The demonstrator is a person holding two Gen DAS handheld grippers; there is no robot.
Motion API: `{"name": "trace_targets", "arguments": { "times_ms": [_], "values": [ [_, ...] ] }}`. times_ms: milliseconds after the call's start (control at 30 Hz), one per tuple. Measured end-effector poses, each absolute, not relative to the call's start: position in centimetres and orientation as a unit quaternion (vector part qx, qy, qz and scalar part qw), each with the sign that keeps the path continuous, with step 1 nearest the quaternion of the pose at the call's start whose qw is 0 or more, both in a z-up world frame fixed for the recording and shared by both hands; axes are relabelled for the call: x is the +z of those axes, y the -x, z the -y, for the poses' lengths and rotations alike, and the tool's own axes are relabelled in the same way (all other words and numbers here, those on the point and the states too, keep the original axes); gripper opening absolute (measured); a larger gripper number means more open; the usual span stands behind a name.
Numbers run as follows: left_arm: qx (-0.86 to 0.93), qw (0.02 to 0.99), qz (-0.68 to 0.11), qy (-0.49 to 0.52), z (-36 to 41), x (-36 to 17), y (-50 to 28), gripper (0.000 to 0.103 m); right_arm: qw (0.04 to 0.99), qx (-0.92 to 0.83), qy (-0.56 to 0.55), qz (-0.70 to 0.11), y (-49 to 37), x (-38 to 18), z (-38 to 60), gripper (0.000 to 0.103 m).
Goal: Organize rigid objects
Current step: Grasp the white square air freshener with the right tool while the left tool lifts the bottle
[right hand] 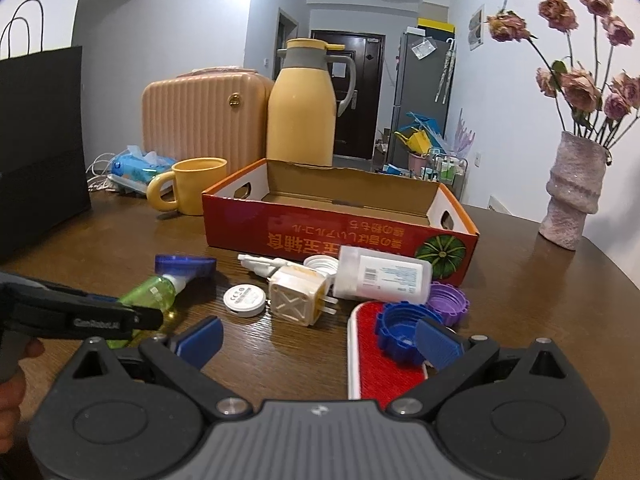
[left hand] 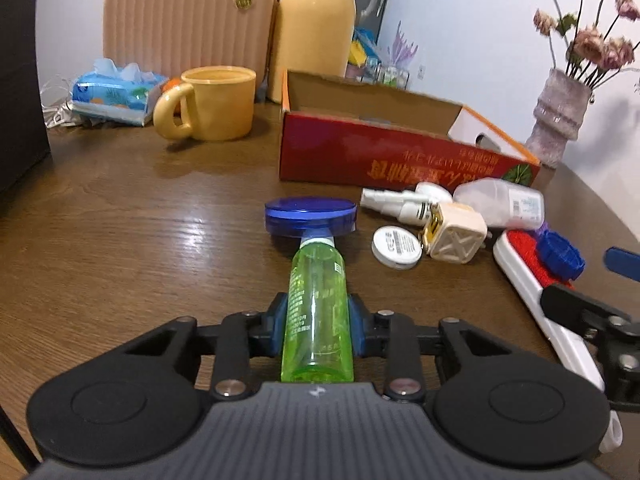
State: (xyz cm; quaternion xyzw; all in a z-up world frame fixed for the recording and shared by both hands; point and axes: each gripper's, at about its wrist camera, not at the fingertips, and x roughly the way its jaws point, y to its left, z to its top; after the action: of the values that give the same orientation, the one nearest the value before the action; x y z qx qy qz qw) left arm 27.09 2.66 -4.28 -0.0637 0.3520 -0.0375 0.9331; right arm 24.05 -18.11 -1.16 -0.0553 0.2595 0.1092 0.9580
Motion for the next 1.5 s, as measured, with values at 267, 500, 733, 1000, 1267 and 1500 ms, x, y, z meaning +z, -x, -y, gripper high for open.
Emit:
{"name": "trace_targets", "arguments": {
  "times_ms": [267,500,733,1000,1267,1500],
  "values": [
    [-0.055,0.944,-0.313,0.087,-4.6,-3.1,-25.3,0.031,0.95,0.11,0.05,-0.287,-26.1,-1.0,16.2,0.094],
    [-0.064,0.953,-0.279,0.101,-6.3,-2.3,-23.4,0.031,0.943,0.095,0.033,-0.317,-28.7,-1.2,14.8,0.09],
    [-0.044,0.955,-0.269,0.118,-8.1,-2.3,-23.1,0.031,0.932,0.075,0.013,-0.353,-31.8,-1.6,14.1,0.079],
    [-0.016,0.953,-0.269,0.136,-9.9,-2.3,-23.4,0.031,0.925,0.053,-0.002,-0.377,-34.4,-2.0,13.7,0.067],
    [0.008,0.949,-0.277,0.15,-11.0,-2.7,-23.9,0.031,0.923,0.037,0.012,-0.383,-35.3,-2.6,12.7,0.062],
    [0.017,0.947,-0.28,0.157,-11.4,-2.9,-24.0,0.031,0.925,0.032,0.048,-0.376,-35.4,-2.8,11.6,0.049]
  ]
}}
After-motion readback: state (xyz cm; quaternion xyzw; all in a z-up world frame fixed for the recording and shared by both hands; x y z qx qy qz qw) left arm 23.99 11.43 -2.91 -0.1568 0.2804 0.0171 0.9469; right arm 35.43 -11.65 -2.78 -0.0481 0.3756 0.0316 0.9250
